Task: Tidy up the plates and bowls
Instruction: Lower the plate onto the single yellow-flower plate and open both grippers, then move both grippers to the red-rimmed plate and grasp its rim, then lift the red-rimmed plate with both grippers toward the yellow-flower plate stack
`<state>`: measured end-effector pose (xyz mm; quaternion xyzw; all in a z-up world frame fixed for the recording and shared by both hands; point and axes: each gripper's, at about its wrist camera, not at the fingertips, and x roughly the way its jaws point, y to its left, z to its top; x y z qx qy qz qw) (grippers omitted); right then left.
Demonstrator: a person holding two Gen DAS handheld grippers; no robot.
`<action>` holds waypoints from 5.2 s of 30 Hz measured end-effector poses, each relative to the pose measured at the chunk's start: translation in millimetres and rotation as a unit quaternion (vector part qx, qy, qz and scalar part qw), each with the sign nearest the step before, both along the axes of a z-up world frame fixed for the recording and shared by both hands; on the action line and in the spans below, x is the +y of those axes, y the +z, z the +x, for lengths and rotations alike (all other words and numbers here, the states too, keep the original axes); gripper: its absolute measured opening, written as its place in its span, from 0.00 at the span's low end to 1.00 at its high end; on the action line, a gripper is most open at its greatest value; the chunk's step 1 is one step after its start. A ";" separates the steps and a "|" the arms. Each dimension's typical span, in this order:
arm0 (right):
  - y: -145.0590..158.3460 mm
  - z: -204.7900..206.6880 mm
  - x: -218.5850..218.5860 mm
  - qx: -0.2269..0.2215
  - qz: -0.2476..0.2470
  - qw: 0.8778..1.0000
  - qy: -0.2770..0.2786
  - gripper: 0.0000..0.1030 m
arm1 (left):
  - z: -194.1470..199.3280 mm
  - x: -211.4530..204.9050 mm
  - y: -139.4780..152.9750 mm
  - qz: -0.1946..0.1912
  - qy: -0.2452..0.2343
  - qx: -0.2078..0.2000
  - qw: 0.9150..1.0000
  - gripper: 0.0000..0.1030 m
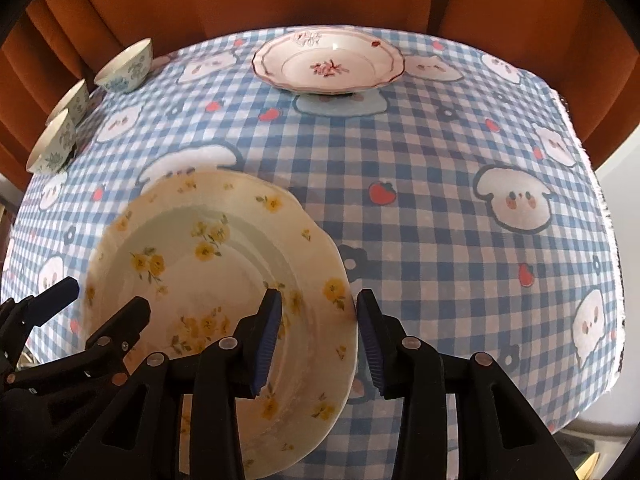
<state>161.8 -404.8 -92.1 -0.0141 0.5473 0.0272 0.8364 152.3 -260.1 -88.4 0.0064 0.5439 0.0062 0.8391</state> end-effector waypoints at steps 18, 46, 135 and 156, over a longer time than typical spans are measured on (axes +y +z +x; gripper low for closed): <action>59.5 19.7 28.2 -0.073 -0.017 0.995 -0.068 0.56 | 50.0 27.8 53.0 -0.025 -0.051 -0.066 0.996 0.78; 50.8 190.2 -51.4 -0.091 0.049 0.992 -0.071 0.70 | 209.5 -40.7 40.1 0.008 0.009 -0.086 0.996 0.79; 58.4 169.3 3.7 -0.090 0.006 0.995 -0.052 0.42 | 161.1 -2.3 44.4 -0.046 -0.053 -0.082 0.994 0.59; 93.2 57.6 27.7 -0.114 -0.013 0.988 -0.106 0.42 | 72.7 17.8 68.5 -0.065 -0.117 -0.096 0.986 0.59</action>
